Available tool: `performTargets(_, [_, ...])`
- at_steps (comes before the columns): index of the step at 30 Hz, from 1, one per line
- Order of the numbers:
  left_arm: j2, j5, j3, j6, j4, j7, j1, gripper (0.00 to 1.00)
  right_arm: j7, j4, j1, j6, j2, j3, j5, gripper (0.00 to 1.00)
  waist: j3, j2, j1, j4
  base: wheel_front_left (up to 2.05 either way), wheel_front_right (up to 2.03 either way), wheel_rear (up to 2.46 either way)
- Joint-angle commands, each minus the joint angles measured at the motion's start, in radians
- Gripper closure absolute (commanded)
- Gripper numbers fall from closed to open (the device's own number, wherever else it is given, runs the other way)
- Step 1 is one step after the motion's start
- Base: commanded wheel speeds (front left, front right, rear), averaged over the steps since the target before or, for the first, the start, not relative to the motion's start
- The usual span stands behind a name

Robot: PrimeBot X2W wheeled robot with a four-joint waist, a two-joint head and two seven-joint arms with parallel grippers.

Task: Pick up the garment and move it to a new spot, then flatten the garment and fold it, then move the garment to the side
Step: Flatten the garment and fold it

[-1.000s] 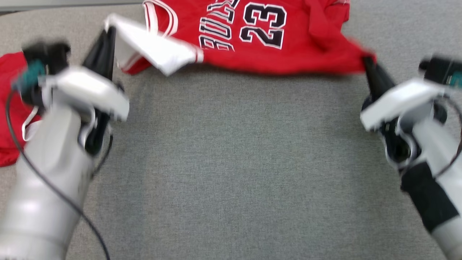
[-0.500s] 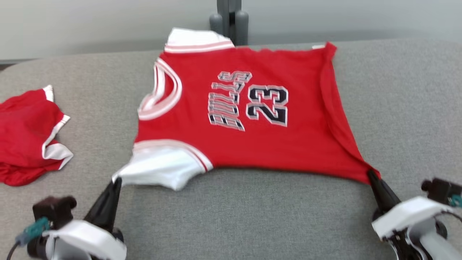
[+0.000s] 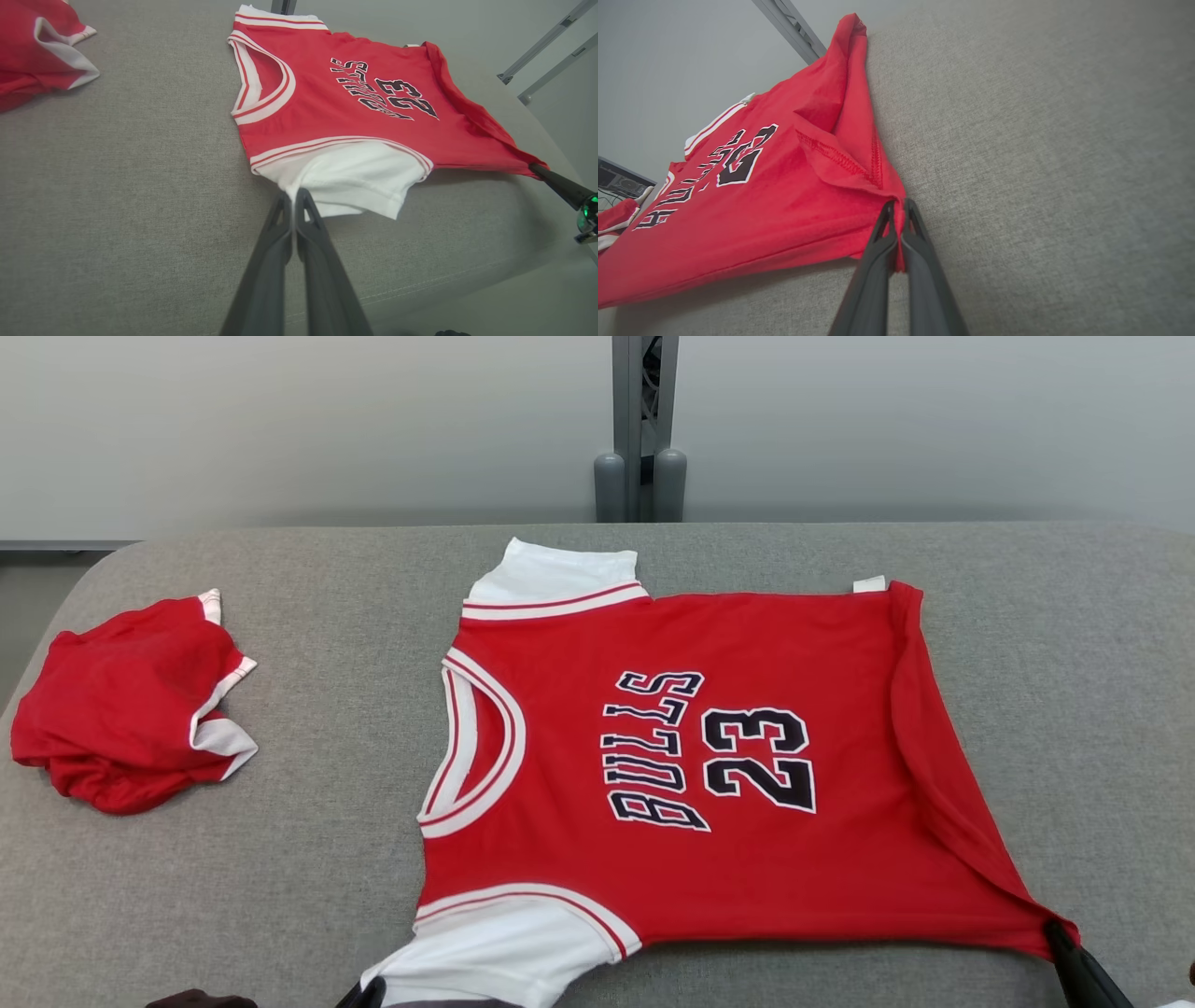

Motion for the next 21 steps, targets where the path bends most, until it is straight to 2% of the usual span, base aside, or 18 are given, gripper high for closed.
performTargets(1, [0.011, -0.004, 0.004, 0.009, -0.010, 0.003, 0.005, 1.00, 0.008, -0.009, 0.019, 0.000, -0.003, -0.023, -0.008, 1.00, -0.001, -0.0001, 0.0000, 0.003, 0.00, 0.00, 0.00])
performTargets(6, [0.015, -0.003, 0.001, 0.007, -0.027, 0.018, -0.003, 1.00, 0.059, -0.067, 0.053, 0.000, 0.034, -0.099, -0.061, 1.00, 0.006, -0.0001, 0.0000, -0.004, 0.00, 0.00, 0.00])
performTargets(9, [0.022, 0.001, 0.004, -0.010, -0.023, 0.020, -0.038, 1.00, 0.100, -0.104, 0.061, 0.000, 0.065, -0.142, -0.091, 1.00, 0.015, -0.0001, 0.0000, -0.009, 0.00, 0.00, 0.00])
performTargets(14, [0.044, 0.005, 0.012, -0.065, 0.018, 0.034, -0.146, 1.00, 0.206, -0.176, 0.007, 0.000, 0.133, -0.223, -0.116, 1.00, 0.048, -0.0001, 0.0000, -0.026, 0.00, 0.00, 0.00])
performTargets(21, [0.032, -0.014, 0.013, -0.148, 0.159, 0.064, -0.344, 1.00, 0.360, -0.213, -0.149, 0.000, 0.213, -0.303, -0.219, 1.00, 0.104, -0.0001, 0.0000, -0.061, 0.00, 0.00, 0.00])
